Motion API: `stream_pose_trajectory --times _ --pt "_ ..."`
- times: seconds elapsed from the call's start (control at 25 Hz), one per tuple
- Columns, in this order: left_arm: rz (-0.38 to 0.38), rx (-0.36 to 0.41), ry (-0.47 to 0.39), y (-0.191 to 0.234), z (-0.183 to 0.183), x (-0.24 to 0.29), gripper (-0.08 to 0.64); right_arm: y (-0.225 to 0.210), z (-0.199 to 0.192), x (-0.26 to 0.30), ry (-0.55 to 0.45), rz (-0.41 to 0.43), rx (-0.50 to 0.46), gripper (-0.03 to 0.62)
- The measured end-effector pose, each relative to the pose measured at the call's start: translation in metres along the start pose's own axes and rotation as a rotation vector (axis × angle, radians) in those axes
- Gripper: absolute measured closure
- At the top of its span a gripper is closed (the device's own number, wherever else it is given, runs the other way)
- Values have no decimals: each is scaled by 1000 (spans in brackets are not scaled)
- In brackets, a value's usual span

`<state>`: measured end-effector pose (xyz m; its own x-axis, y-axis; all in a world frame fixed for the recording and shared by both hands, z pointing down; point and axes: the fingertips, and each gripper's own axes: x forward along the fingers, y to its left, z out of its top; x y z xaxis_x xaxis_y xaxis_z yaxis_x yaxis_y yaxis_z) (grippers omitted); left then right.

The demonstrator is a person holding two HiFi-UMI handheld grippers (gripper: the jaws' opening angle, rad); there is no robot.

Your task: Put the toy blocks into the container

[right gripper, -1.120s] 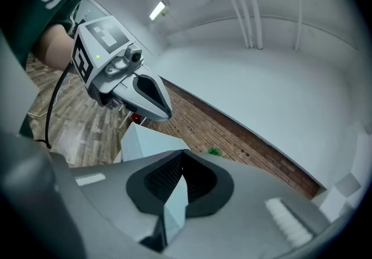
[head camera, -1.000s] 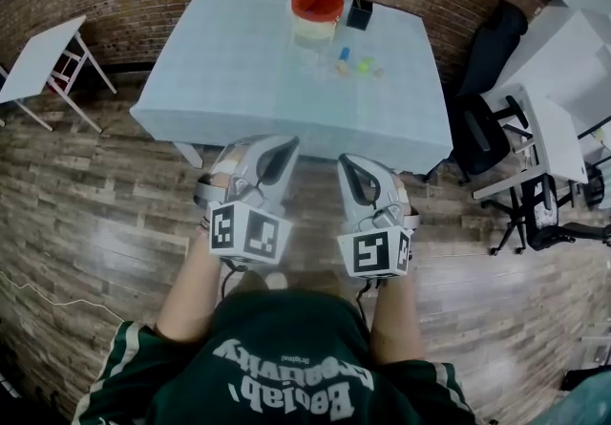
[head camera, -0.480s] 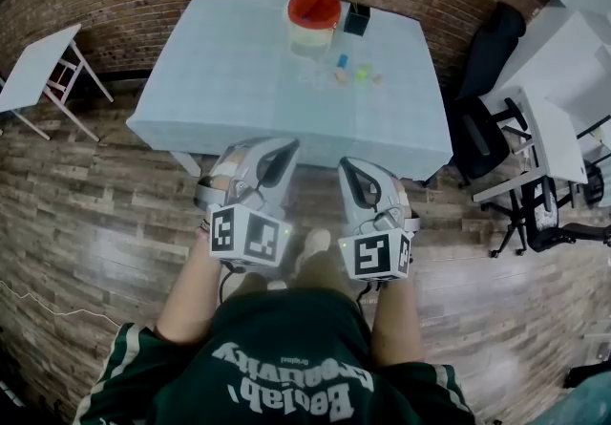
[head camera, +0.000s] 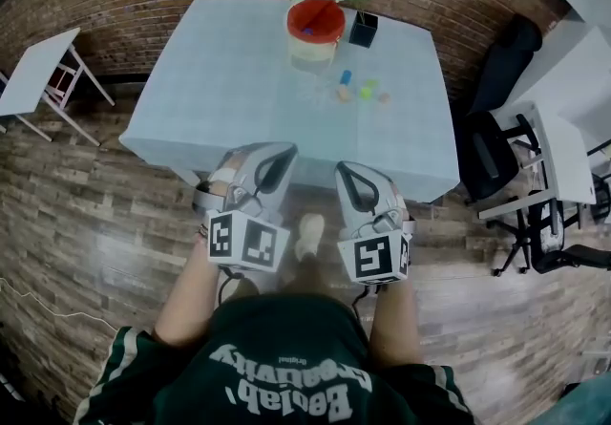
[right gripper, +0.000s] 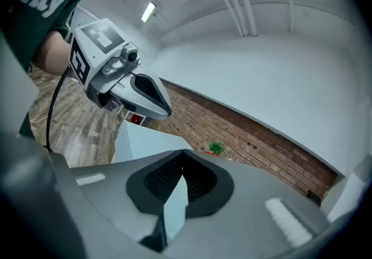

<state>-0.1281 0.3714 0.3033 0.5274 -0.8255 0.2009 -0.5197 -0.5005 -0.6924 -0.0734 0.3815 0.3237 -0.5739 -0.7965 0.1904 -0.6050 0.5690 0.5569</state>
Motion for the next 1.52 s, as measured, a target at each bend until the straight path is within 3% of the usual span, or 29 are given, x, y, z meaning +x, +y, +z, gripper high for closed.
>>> stream_pose_trajectory --times 0.48,0.88,1.12,1.52 --pt "27 -20 56 69 -14 161 557 -132 -58 119 -41 50 1 584" --pt "17 -33 92 100 -28 279 557 -228 -105 197 -43 55 -27 584" --pt "-2 -27 100 104 -29 315 557 -254 -121 215 -45 43 -4 584" --pt "-27 -28 113 109 -42 337 557 -259 -128 239 -49 50 12 584"
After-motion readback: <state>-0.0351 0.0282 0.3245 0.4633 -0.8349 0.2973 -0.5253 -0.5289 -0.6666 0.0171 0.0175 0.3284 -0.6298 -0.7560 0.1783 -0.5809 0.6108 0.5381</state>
